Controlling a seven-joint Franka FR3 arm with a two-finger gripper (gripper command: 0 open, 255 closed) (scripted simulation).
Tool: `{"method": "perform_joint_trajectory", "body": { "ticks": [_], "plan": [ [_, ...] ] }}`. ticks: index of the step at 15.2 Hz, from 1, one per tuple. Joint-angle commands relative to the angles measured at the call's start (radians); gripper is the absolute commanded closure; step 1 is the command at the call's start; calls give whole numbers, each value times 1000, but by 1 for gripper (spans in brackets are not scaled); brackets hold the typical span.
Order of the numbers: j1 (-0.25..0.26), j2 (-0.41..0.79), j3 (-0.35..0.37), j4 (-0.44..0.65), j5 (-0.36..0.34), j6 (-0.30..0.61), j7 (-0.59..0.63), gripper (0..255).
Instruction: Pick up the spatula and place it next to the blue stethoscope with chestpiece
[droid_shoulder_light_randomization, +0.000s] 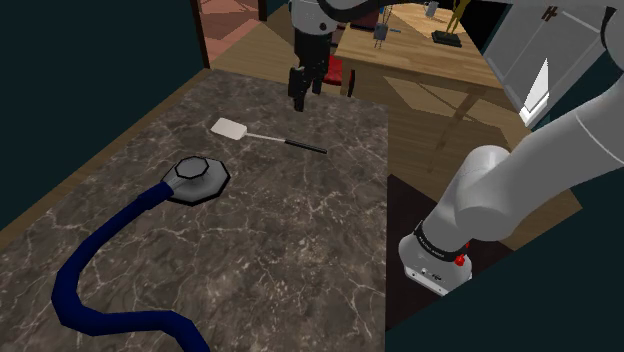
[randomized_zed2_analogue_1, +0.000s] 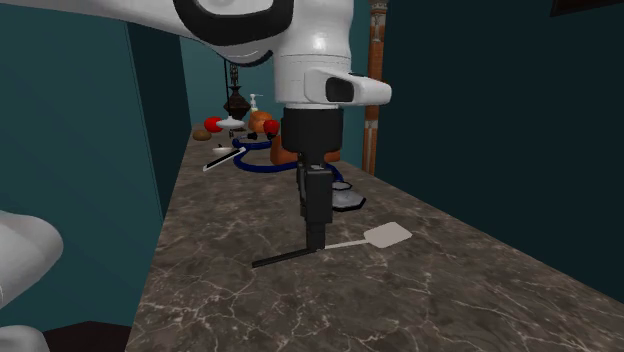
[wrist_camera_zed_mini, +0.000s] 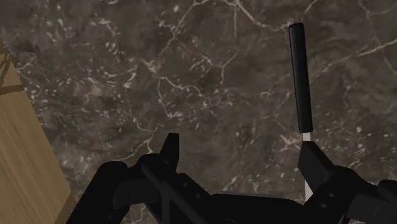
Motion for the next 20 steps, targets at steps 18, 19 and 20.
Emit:
{"method": "perform_joint_trajectory", "body": {
  "ticks": [18,19,20],
  "plan": [
    [84,244,80,78,12,111,-73,0],
    [84,244,80,78,12,111,-73,0],
    [84,244,80,78,12,111,-73,0]
  ]
}}
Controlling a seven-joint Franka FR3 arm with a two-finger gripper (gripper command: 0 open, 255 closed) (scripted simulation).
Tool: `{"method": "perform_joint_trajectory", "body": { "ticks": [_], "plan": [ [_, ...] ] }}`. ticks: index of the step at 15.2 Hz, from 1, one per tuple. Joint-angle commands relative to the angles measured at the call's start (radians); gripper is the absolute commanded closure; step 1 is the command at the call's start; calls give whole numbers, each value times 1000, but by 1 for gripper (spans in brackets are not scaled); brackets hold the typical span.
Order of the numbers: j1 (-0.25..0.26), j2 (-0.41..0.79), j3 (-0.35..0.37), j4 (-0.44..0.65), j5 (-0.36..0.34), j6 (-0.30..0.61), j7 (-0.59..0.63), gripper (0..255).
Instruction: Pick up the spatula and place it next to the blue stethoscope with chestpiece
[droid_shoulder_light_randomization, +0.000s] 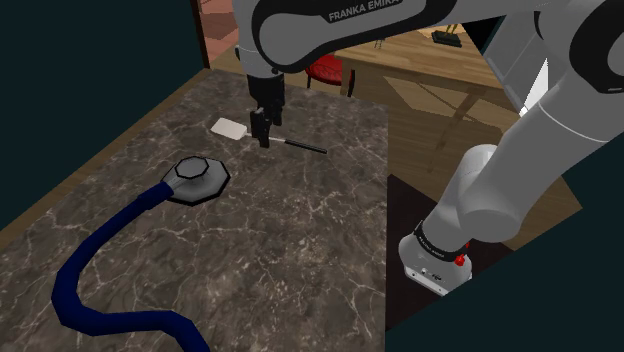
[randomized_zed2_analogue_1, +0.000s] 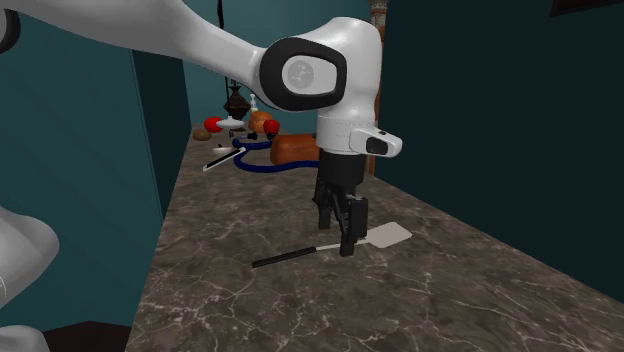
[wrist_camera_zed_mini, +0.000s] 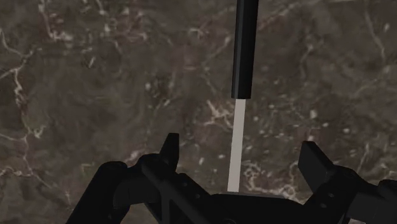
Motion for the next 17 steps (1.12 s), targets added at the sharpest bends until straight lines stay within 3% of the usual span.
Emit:
{"method": "perform_joint_trajectory", "body": {
  "ticks": [1,3,4,13,17],
  "plan": [
    [0,0,0,0,0,0,0,0],
    [0,0,0,0,0,0,0,0],
    [0,0,0,0,0,0,0,255],
    [0,0,0,0,0,0,0,255],
    [0,-10,-1,43,1,-53,-1,255]
  ]
}}
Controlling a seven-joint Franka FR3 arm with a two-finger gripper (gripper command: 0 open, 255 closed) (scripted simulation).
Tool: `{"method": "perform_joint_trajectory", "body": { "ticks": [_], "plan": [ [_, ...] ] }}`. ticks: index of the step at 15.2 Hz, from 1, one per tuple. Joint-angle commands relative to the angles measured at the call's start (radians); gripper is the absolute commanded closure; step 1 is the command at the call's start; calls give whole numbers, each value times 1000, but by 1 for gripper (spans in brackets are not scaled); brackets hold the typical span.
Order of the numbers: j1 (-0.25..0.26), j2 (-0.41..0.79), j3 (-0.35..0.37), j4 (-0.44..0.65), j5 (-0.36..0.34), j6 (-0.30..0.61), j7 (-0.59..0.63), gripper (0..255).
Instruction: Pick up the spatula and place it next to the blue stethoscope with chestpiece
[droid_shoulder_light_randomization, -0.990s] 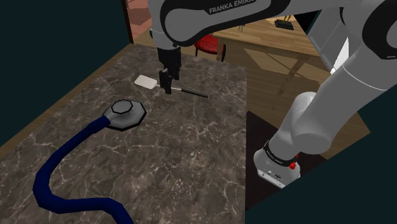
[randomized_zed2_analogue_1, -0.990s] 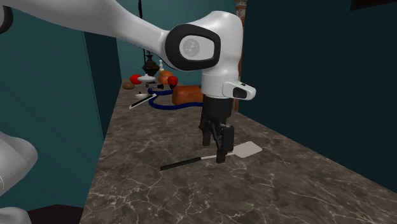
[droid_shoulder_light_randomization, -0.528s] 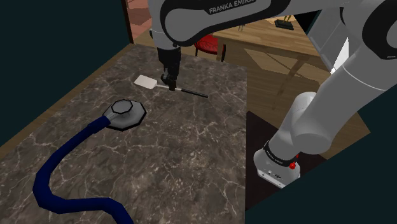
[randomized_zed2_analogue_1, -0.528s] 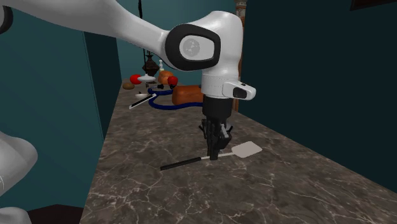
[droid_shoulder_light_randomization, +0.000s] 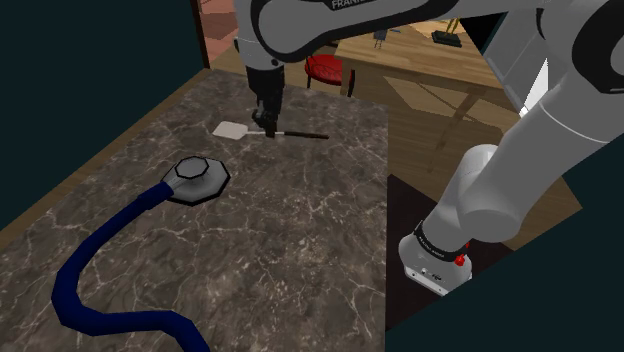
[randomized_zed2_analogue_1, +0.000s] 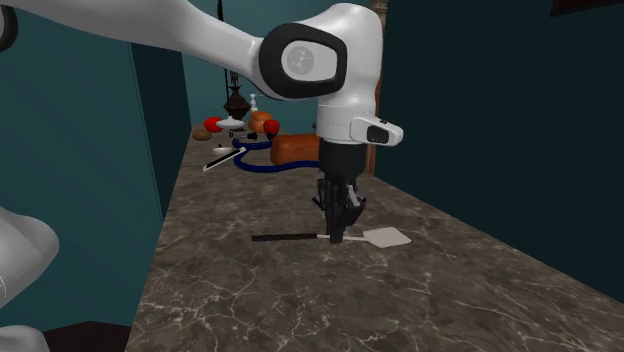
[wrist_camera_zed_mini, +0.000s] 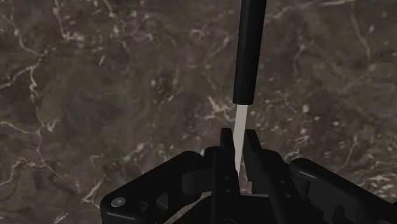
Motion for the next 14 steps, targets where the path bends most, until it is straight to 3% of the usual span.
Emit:
{"method": "perform_joint_trajectory", "body": {
  "ticks": [1,14],
  "plan": [
    [0,-4,0,22,0,-26,0,255],
    [-1,-10,-2,190,1,-200,-1,255]
  ]
}}
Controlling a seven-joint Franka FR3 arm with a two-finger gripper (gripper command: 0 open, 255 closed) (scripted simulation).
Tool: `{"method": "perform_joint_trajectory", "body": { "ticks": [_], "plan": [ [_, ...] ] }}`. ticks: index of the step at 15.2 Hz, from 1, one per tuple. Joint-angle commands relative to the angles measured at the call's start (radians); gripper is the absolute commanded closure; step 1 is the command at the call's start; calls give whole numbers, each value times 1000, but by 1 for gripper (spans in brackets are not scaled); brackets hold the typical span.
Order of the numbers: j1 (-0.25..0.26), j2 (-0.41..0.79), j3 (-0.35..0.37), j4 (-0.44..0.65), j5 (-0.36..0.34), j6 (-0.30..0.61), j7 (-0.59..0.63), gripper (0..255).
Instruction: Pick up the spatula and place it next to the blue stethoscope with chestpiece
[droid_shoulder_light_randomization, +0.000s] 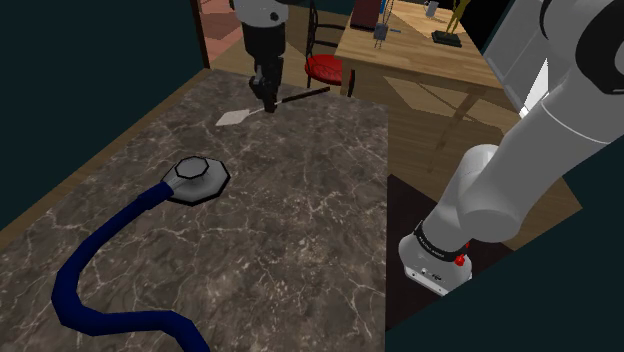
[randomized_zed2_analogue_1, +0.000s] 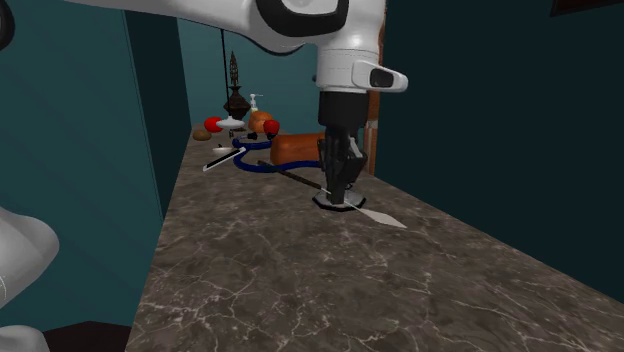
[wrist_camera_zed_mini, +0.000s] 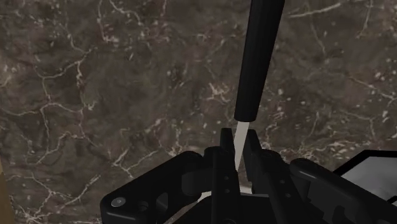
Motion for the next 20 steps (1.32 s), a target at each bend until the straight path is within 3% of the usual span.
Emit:
{"method": "perform_joint_trajectory", "body": {
  "ticks": [1,6,20],
  "plan": [
    [-1,2,-1,31,-1,-29,-2,255],
    [-1,11,-1,105,-2,-95,-1,255],
    [136,-114,184,-14,78,-88,308,255]
  ]
}}
